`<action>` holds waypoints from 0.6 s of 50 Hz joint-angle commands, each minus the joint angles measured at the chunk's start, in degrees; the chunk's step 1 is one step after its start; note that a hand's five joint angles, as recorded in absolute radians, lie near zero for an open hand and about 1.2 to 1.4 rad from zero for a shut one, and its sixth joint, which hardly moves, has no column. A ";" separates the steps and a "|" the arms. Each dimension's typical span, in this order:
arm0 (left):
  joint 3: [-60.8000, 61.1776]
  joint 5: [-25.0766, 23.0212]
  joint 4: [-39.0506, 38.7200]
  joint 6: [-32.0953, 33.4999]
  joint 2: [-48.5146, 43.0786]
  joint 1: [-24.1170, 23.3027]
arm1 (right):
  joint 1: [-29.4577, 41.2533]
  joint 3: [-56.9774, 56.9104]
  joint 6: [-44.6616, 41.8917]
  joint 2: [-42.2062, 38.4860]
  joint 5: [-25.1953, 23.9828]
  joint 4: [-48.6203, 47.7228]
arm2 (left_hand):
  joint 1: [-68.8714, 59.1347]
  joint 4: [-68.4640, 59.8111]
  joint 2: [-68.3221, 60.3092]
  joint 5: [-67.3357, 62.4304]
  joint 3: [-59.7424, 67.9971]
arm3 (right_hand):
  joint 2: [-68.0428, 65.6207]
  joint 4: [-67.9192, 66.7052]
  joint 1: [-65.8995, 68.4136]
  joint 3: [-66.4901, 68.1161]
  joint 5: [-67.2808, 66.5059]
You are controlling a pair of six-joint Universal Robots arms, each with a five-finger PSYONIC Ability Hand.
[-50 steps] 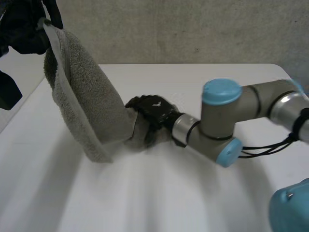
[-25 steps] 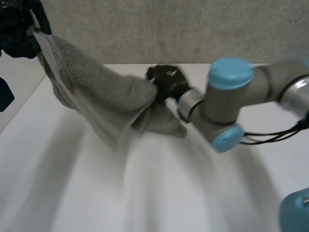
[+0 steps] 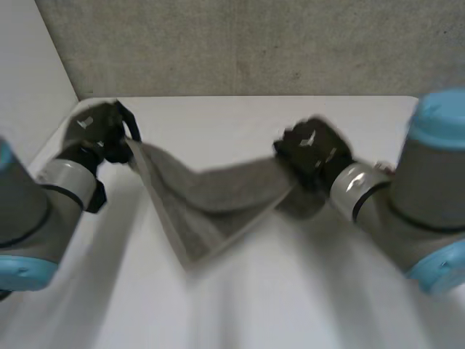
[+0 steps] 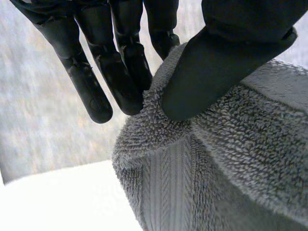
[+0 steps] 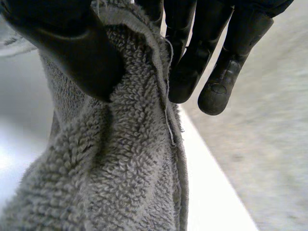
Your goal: Fold the towel.
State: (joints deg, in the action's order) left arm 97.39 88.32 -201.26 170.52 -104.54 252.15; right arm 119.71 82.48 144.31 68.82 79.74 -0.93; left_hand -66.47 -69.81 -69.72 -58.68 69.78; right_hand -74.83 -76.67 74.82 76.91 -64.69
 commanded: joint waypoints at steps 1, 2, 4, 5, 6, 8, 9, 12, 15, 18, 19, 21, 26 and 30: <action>-2.37 0.18 -4.91 0.60 -10.75 0.62 | 5.10 1.72 -0.26 -8.44 2.17 0.14 | -13.53 -10.19 -10.28 -11.32 10.22 | -5.17 -3.33 5.18 3.09 -5.31; -2.81 0.27 -6.49 0.69 -12.43 0.97 | 5.62 1.72 -0.35 -10.09 2.87 0.23 | -13.53 -10.19 -10.28 -11.32 10.22 | -5.17 -3.33 5.18 3.09 -5.31; -3.17 0.27 -7.81 0.95 -13.66 1.50 | 6.07 1.54 -0.35 -11.25 3.58 0.32 | -13.53 -10.19 -10.28 -11.32 10.22 | -3.04 -1.20 3.05 0.97 -3.18; -3.17 0.27 -7.83 0.95 -13.67 1.50 | 6.15 1.45 -0.43 -11.60 4.19 0.32 | -13.53 -10.19 -10.28 -11.32 10.22 | 9.61 11.45 -9.61 -11.69 9.47; -3.34 0.10 -8.70 1.47 -14.46 2.28 | 6.15 1.45 -0.43 -11.60 4.19 0.32 | -13.53 -10.19 -10.28 -11.32 10.22 | 9.74 11.58 -9.73 -11.82 9.60; -3.34 -0.26 -9.23 2.09 -14.91 2.82 | 5.98 1.19 0.00 -10.91 4.98 0.32 | -7.33 -3.99 -4.08 -5.12 4.02 | 39.71 41.55 -39.70 -41.78 39.57; -3.26 -0.52 -9.41 3.14 -15.08 2.99 | 5.98 1.19 0.01 -10.90 4.99 0.32 | 11.99 15.33 15.24 14.20 -15.30 | 39.85 41.69 -39.84 -41.93 39.71; -2.82 -0.78 -8.97 5.68 -14.82 2.99 | 5.54 1.19 0.88 -7.82 4.90 0.32 | 39.00 42.34 42.25 41.21 -42.31 | 56.50 58.34 -56.50 -58.58 56.36; -2.20 -0.78 -8.53 9.02 -13.33 2.91 | 5.10 1.36 3.07 -4.15 4.81 0.49 | 50.32 53.66 53.57 52.53 -53.62 | 64.83 66.67 -64.82 -66.91 64.69; -0.37 -0.78 -8.09 12.62 -10.00 2.91 | 3.26 1.36 6.32 -1.25 4.55 0.75 | 54.07 57.40 57.32 56.28 -57.37 | 64.83 66.67 -64.82 -66.91 64.69; -0.36 -0.78 -8.09 12.64 -9.98 2.91 | 1.95 1.54 8.16 0.33 4.20 0.93 | 54.07 57.41 57.32 56.28 -57.38 | 64.83 66.67 -64.82 -66.91 64.69; 0.96 -0.87 -7.92 14.14 -7.87 2.91 | 0.54 1.71 9.75 2.00 3.76 1.37 | 54.41 57.75 57.66 56.62 -57.71 | 64.83 66.67 -64.82 -66.91 64.69; 6.66 -0.87 -7.39 16.77 1.33 2.91 | -4.11 1.80 12.48 5.26 0.69 5.83 | 53.41 56.74 56.66 55.62 -56.71 | 64.83 66.67 -64.82 -66.91 64.69; 9.75 -0.87 -6.33 16.95 5.57 2.64 | -9.39 1.63 13.01 5.80 -5.01 10.67 | 52.73 56.06 55.98 54.94 -56.03 | 64.83 66.67 -64.82 -66.91 64.69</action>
State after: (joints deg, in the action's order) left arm 101.93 87.44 -208.84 186.57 -106.72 255.08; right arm 117.28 84.21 155.72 72.98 81.39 3.32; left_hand -12.03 -11.89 -11.83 -2.28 11.88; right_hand -14.54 -15.13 13.31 14.29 -3.57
